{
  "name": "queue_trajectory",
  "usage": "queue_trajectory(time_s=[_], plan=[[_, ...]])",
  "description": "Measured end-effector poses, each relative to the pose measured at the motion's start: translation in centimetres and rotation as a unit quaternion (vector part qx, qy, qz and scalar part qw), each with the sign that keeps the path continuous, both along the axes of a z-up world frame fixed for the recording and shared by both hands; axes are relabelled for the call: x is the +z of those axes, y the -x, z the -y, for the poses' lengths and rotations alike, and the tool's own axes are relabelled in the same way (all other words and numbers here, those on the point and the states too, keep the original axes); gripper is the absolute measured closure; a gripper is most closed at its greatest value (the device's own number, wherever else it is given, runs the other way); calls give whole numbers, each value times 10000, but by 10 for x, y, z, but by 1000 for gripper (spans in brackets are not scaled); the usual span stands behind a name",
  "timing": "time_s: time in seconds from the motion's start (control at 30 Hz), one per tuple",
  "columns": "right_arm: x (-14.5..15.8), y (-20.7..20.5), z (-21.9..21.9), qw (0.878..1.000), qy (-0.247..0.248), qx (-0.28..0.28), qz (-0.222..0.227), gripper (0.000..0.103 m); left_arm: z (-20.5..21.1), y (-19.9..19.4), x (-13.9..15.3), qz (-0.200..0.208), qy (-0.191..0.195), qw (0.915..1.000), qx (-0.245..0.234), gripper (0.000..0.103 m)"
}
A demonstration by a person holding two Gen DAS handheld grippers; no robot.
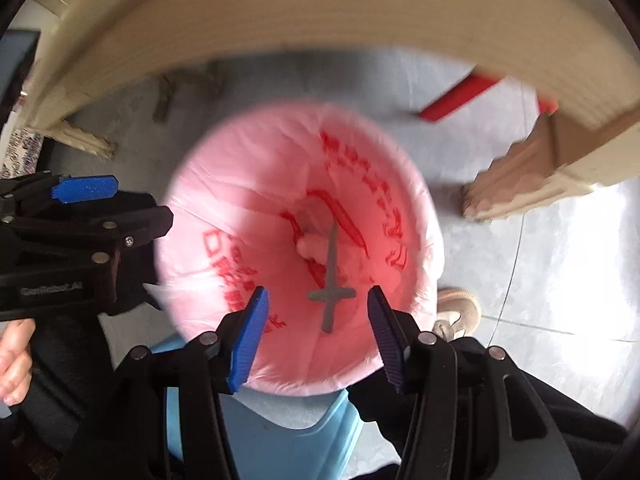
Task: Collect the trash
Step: 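Raise both tools back toward the table items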
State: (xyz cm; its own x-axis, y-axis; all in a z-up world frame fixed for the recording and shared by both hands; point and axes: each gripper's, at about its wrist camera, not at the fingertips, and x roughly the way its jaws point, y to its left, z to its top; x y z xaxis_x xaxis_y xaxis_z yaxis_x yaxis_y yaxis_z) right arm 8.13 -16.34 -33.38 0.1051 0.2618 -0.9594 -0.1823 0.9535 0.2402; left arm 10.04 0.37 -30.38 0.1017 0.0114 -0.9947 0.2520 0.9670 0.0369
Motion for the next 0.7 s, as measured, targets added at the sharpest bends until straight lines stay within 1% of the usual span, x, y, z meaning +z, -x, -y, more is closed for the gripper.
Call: queue_trajectory(time_s=[0.1,0.13,0.17,0.23,0.33,0.37,0.43,0.5,0.57,0.63,0.7], plan=[[40,10,7,9992,-207,-101,330,52,-2,14,44,438,-144,9986,-272,25],[53,12,9,9986,-276,-133,440,52,-2,17,55,549,-152,9979,-318,25],[66,14,11,9979,-316,-159,550,52,-4,20,74,727,-127,9966,-353,25],[96,17,15,9958,-379,-199,810,52,-6,21,112,1030,-61,9940,-363,25],[139,17,22,9922,-482,-237,1124,50,-8,15,158,1281,-19,9913,-315,24],[152,16,24,9909,-513,-235,1219,43,-10,14,168,1319,1,9908,-307,23],[186,11,31,9871,-482,-267,1500,38,-11,7,191,1398,48,9898,-252,21],[218,4,37,9835,-442,-270,1734,38,-11,-5,215,1457,105,9890,-233,21],[245,-6,45,9808,-411,-319,1879,38,-9,-14,234,1398,229,9897,-224,21],[275,-18,55,9769,-540,-347,2040,38,-8,-26,257,1423,346,9890,-196,21],[298,-28,63,9739,-569,-382,2165,38,-6,-32,274,1561,279,9872,-184,21]])
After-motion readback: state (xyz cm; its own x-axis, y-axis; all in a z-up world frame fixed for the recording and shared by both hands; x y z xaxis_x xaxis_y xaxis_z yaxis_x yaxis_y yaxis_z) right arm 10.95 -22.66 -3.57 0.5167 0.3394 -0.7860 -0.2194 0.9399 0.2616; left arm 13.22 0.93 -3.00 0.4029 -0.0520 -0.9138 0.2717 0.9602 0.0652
